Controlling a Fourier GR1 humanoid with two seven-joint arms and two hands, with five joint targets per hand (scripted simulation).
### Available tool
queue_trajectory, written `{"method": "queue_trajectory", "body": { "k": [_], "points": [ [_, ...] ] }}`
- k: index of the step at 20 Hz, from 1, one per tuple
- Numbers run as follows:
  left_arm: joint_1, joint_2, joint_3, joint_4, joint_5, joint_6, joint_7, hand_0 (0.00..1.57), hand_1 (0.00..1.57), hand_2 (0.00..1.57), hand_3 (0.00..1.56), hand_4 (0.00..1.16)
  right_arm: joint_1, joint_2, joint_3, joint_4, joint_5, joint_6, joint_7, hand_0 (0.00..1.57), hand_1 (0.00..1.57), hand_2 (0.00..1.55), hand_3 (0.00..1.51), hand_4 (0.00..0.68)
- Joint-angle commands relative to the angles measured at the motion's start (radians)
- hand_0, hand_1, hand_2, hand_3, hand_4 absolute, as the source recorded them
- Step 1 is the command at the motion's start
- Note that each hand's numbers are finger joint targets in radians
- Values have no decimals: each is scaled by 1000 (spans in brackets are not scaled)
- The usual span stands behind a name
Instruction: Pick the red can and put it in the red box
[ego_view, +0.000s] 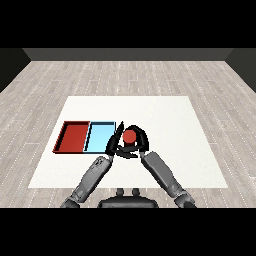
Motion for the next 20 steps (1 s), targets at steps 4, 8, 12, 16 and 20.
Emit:
{"method": "queue_trajectory", "body": {
  "k": [4,8,12,16,20],
  "points": [
    [-21,4,26,-9,-28,-48,61,0,0,0,0,0,-16,1,-2,-35,6,26,19,1451,1451,1426,1383,614],
    [-72,-3,-39,46,-27,25,42,0,0,0,0,0,-3,1,37,-79,-26,14,48,1444,1444,1429,1383,595],
    [-57,-2,-64,74,39,48,-16,0,0,0,0,0,-12,1,64,-92,-16,-29,64,1447,1447,1447,1397,555],
    [-94,-2,-111,90,4,191,26,0,0,0,0,429,-75,1,109,-1,-87,-80,-23,1486,1486,1461,1406,504],
    [-76,-1,-173,75,23,231,17,1295,1295,1321,1249,856,-68,0,105,-36,-101,-64,-10,1513,1513,1460,1404,528]
  ]
}}
